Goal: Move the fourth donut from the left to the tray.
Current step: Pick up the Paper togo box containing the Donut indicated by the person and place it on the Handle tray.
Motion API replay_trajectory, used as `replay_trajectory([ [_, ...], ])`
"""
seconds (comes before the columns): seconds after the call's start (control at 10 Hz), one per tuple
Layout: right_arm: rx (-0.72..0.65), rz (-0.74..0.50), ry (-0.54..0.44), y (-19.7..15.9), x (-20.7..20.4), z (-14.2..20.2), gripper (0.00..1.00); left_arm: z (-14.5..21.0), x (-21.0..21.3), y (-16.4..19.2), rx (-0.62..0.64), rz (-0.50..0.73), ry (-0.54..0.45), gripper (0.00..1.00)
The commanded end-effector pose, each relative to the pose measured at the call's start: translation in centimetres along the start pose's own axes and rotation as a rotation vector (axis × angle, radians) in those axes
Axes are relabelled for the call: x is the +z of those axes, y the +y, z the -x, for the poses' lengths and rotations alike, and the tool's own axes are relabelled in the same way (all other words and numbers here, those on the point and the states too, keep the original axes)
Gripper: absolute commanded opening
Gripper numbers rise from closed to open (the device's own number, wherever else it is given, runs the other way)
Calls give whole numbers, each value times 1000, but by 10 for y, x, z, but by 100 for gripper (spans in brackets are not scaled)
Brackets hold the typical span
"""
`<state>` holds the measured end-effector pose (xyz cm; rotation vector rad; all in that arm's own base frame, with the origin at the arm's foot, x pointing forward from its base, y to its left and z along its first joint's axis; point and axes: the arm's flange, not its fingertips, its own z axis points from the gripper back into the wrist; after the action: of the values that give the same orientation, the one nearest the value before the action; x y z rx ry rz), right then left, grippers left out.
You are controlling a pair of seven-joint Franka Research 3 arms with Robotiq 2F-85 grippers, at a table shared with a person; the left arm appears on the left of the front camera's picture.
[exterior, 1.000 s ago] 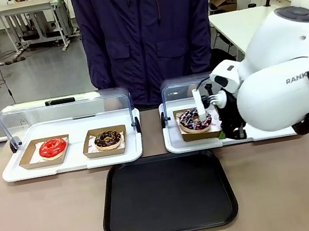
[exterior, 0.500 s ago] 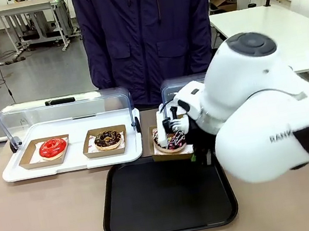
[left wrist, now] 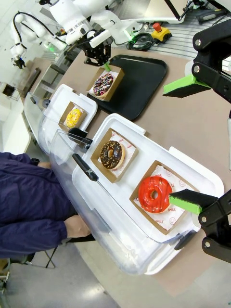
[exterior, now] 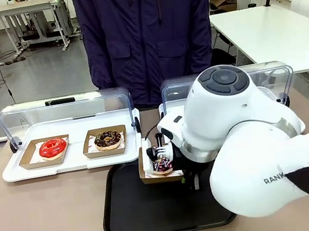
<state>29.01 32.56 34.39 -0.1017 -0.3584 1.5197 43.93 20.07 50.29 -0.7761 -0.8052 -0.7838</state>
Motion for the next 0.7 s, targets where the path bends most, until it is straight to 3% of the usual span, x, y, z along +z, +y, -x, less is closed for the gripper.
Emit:
replay_trajectory([
  [0.0,-7,19,-17,46,-6,38,2,0,0,-1,-4,7,-10,100],
  [0.6,4,-55,8,55,-29,45,2,0,0,-1,-4,7,-10,100],
])
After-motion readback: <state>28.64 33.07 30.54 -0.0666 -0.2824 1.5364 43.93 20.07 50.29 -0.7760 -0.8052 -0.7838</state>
